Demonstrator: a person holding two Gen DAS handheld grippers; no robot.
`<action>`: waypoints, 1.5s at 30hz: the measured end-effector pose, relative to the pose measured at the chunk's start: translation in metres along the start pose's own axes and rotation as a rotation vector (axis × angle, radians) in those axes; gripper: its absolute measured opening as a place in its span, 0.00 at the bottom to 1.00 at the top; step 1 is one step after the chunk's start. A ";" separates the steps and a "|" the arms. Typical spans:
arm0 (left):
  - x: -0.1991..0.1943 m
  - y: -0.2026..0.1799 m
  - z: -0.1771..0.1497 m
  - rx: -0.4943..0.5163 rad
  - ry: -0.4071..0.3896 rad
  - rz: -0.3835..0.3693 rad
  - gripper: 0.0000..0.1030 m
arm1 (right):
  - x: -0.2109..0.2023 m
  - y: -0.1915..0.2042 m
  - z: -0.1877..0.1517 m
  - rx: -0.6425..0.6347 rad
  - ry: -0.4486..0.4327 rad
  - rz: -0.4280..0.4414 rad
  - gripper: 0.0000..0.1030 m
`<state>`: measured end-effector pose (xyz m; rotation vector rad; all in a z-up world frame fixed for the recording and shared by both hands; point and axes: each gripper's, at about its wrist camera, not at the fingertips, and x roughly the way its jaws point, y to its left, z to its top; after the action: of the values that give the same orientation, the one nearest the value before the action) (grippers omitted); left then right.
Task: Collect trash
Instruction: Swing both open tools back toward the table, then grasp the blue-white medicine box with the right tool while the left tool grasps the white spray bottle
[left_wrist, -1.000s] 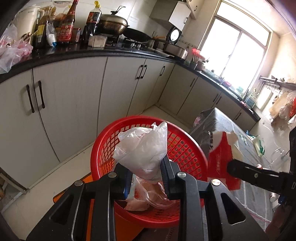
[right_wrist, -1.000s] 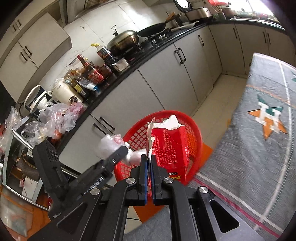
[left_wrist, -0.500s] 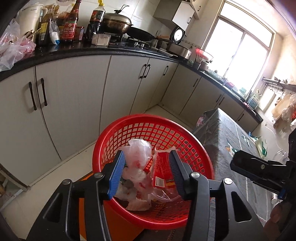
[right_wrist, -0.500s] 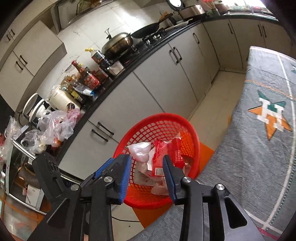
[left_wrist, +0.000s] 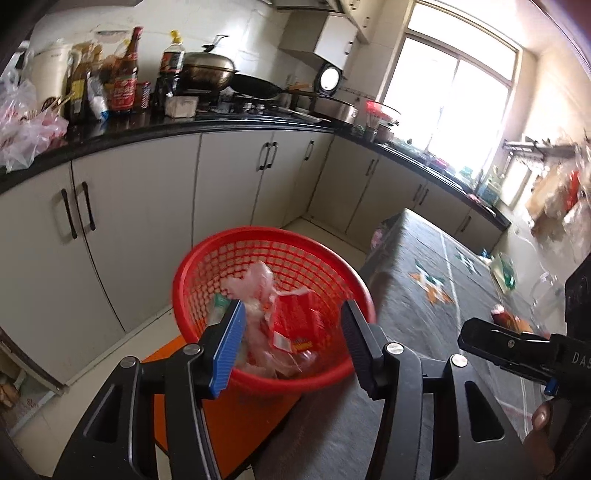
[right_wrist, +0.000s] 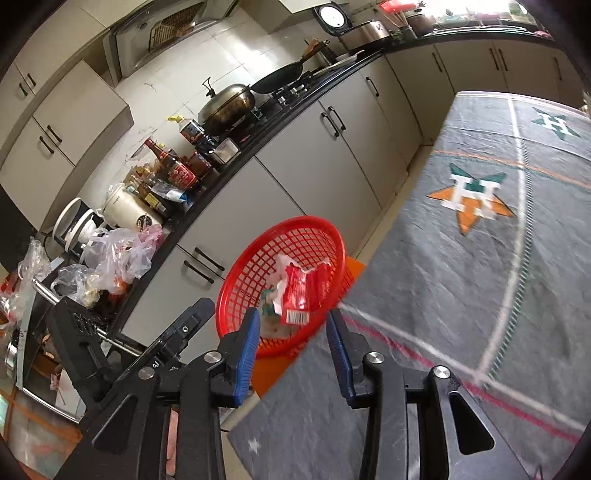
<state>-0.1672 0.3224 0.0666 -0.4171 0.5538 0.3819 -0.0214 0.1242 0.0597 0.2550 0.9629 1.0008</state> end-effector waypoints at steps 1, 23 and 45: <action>-0.003 -0.007 -0.001 0.009 0.002 -0.008 0.51 | -0.005 -0.002 -0.003 0.001 -0.005 0.001 0.42; -0.010 -0.217 -0.064 0.400 0.127 -0.218 0.57 | -0.214 -0.145 -0.046 0.252 -0.287 -0.180 0.42; -0.006 -0.351 -0.125 0.628 0.282 -0.409 0.58 | -0.318 -0.292 -0.086 0.531 -0.293 -0.341 0.51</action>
<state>-0.0662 -0.0363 0.0698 0.0321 0.8071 -0.2526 0.0267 -0.3116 0.0189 0.6383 0.9473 0.3683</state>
